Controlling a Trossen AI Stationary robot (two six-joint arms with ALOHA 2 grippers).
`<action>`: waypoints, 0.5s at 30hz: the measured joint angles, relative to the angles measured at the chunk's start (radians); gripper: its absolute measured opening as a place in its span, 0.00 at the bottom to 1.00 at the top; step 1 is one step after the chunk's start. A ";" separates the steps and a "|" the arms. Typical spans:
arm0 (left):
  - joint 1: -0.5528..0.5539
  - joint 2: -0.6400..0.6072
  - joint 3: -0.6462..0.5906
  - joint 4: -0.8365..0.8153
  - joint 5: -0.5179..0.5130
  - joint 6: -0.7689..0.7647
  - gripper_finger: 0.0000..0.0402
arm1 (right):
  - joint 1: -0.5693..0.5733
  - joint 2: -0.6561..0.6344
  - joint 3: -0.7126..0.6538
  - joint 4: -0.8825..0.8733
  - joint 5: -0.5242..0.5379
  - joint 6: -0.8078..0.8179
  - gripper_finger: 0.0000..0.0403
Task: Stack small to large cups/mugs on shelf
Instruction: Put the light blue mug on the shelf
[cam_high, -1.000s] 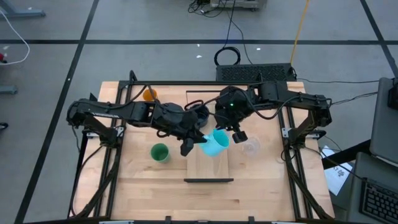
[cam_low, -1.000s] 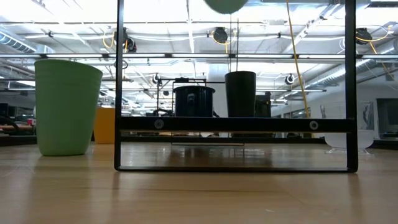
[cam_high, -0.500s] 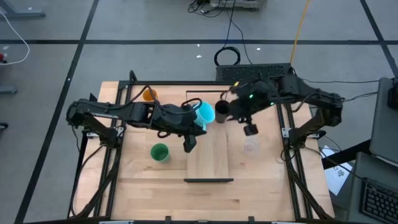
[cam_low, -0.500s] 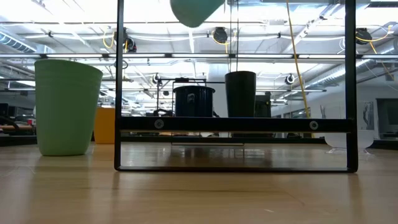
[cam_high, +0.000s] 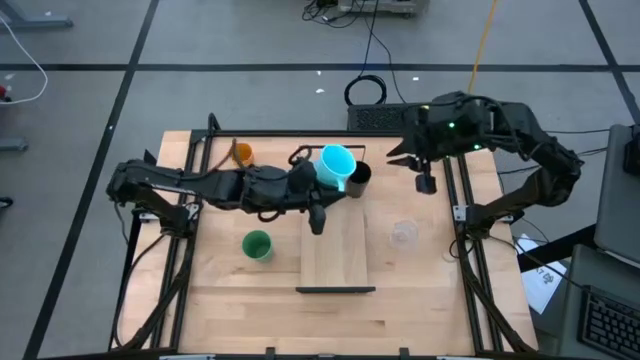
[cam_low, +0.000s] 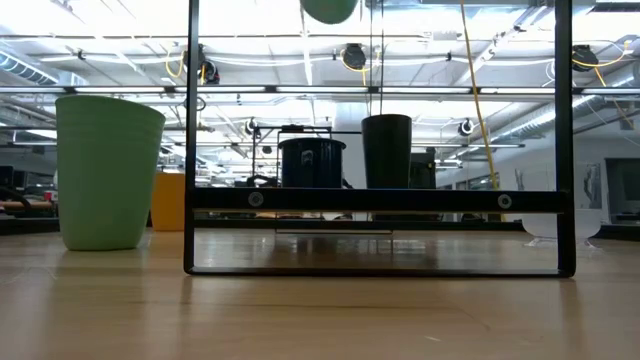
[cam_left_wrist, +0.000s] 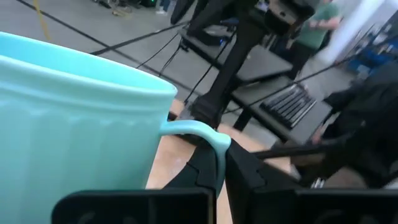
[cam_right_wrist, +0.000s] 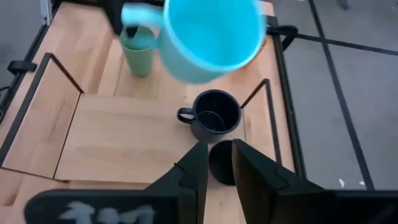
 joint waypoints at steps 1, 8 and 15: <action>-0.001 0.002 -0.031 0.044 0.002 -0.012 0.02 | -0.004 -0.006 0.000 -0.002 0.001 0.001 0.16; -0.029 0.001 -0.251 0.424 0.025 -0.069 0.02 | -0.010 -0.030 0.000 -0.059 0.001 0.008 0.16; -0.048 -0.003 -0.396 0.690 0.029 -0.073 0.02 | -0.010 -0.029 0.000 -0.080 0.001 0.004 0.16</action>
